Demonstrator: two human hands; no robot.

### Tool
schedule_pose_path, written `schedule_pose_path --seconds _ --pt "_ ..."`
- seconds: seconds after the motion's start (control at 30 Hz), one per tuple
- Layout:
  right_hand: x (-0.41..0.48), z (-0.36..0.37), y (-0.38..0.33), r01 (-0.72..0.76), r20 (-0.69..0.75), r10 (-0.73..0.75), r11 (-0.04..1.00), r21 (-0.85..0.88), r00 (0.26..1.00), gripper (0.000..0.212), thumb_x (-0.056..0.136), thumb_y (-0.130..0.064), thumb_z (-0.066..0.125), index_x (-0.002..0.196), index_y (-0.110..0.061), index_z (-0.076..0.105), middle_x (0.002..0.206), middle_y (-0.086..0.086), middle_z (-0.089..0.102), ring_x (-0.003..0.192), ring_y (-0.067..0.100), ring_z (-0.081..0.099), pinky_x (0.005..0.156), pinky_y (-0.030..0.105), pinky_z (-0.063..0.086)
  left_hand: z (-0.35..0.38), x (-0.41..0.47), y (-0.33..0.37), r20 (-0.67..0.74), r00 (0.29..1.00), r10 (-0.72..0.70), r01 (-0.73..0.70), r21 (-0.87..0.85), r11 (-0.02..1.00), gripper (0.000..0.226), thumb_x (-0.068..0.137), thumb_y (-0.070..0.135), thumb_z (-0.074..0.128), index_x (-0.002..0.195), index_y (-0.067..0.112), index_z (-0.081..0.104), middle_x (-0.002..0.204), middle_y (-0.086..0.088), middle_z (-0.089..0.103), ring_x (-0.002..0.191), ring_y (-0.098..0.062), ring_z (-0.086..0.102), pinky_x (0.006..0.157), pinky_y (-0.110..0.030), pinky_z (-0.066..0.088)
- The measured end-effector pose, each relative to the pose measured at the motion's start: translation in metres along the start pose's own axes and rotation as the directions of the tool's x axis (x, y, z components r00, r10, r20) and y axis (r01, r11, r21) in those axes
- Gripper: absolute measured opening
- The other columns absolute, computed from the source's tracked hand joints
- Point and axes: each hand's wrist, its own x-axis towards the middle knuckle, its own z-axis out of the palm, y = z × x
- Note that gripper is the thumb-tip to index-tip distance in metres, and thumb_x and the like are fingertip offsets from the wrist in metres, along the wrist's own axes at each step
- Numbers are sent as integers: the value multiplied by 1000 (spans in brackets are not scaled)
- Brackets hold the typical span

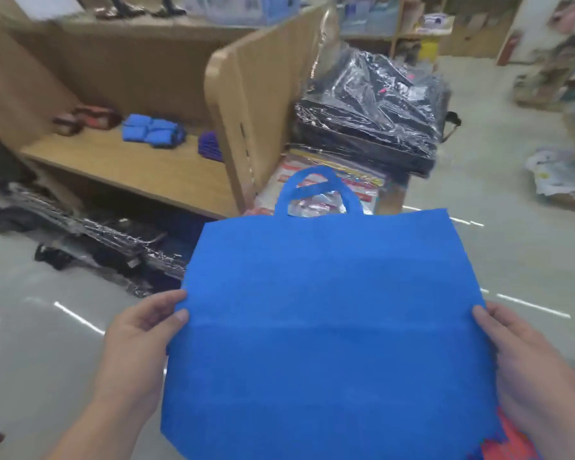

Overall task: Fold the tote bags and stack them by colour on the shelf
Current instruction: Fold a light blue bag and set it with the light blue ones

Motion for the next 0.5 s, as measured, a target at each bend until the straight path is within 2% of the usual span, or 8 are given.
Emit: schedule_pose_path --seconds 0.07,0.17,0.23,0.3,0.33,0.4,0.5 --pt "-13 53 14 3 59 -2 1000 -19 998 18 99 -20 55 101 -9 70 108 13 76 92 27 73 73 36 61 -57 16 2 -60 998 16 -17 -19 1000 28 94 -5 60 102 18 73 81 8 69 54 1 59 43 -11 40" --pt "-22 146 34 0 116 6 999 -54 993 17 97 -19 58 97 -11 72 106 12 76 86 22 74 69 30 61 -143 42 9 -145 989 30 -37 -49 998 27 94 -5 60 102 16 73 90 2 70 59 3 62 48 -10 44" --pt "-24 197 37 42 150 -27 994 -97 988 16 96 -24 60 88 -18 73 105 12 76 85 21 72 68 30 59 -183 61 7 -184 983 21 -35 -70 997 27 94 -3 61 100 20 74 100 -2 72 68 1 66 58 -16 49" --pt "-22 252 40 108 170 -81 982 -157 982 15 95 -27 64 84 -21 72 103 14 74 82 20 67 70 34 50 -227 76 7 -251 968 2 -27 -95 995 27 93 -1 63 96 24 76 111 -7 72 79 -7 67 69 -25 48" --pt "-19 277 40 138 187 -106 976 -168 977 13 95 -27 64 86 -21 72 101 13 73 81 19 65 71 35 45 -246 83 8 -287 958 0 -31 -103 994 27 94 0 63 96 24 75 113 -9 72 82 -10 67 71 -27 47" --pt "-14 322 41 186 222 -145 967 -176 964 7 97 -23 64 97 -19 70 98 8 74 79 17 68 72 35 47 -274 95 9 -361 933 5 -50 -117 992 27 95 -1 61 97 22 74 111 -7 72 81 -9 67 73 -28 48" --pt "0 376 47 261 236 -210 943 -209 949 19 99 -18 62 113 -31 67 86 -11 75 87 19 68 80 39 50 -300 112 10 -417 907 55 -91 -68 994 27 96 1 60 95 25 74 102 -1 73 77 -2 67 76 -29 49"
